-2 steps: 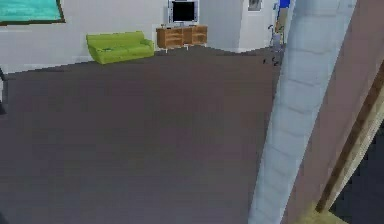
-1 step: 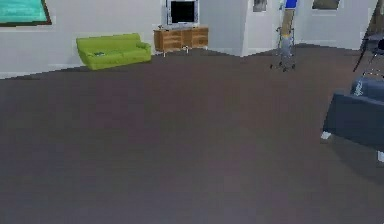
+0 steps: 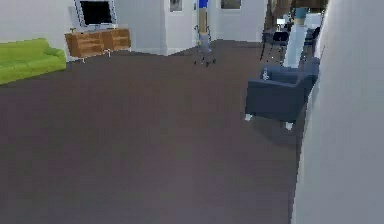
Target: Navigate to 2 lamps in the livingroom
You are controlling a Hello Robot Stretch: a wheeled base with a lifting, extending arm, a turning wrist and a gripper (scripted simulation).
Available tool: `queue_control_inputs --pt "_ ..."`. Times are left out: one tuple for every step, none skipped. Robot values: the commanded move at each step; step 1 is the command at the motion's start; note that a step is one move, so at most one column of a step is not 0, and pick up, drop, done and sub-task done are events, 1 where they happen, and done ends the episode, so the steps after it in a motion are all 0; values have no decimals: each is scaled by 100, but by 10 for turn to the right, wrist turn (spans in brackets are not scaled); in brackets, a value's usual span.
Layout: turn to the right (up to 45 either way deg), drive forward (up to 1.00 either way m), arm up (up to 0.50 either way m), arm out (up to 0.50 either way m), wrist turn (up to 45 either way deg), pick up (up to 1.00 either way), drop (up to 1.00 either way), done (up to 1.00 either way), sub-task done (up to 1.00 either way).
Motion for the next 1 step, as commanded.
queue_control_inputs --pt "0 100 0 0 0 0 0 0 0"
